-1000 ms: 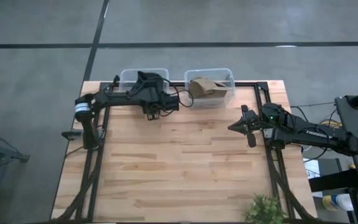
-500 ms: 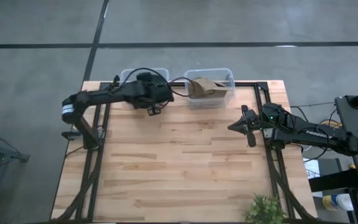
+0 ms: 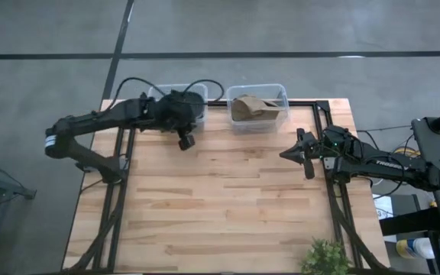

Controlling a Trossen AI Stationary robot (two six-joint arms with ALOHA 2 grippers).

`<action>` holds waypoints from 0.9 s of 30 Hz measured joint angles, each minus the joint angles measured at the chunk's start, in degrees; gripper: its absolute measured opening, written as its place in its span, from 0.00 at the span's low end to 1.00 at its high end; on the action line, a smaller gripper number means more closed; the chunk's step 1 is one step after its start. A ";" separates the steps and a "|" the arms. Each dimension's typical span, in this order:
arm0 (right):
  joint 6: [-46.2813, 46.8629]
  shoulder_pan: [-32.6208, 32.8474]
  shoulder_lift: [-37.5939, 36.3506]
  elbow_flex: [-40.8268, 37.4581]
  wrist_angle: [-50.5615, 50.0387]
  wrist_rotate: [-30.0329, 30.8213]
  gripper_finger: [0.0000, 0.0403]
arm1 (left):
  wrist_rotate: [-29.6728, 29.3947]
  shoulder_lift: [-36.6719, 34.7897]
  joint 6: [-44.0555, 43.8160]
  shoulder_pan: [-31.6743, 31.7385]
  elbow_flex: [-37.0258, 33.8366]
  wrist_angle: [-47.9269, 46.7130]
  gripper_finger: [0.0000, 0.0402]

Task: Pick & Place hat
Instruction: Return to Home Position

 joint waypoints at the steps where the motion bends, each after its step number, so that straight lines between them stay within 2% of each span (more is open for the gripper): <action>1: 0.06 0.00 0.02 0.00 0.40 0.01 0.02 | 2.14 -1.75 -0.04 0.00 -2.45 2.47 0.16; 6: 0.46 0.00 -0.02 -0.07 2.63 -1.11 0.02 | 5.24 -10.39 -2.53 -0.98 -13.67 13.24 0.02; 11: -1.55 0.01 0.02 -0.09 3.08 -1.62 0.02 | 10.25 -18.97 -6.47 -2.74 -25.01 24.30 0.00; 15: -0.89 -0.03 0.03 -0.12 3.25 3.28 0.02 | 11.01 -24.15 -10.23 -3.89 -33.60 34.03 0.00; 22: -1.55 0.02 1.59 -0.21 3.91 0.55 0.02 | 11.12 -30.57 -13.32 -6.47 -44.42 44.30 0.00; 27: -4.17 0.44 1.26 -1.60 8.35 -0.48 0.02 | 11.10 -34.96 -13.75 -9.28 -51.31 53.17 0.00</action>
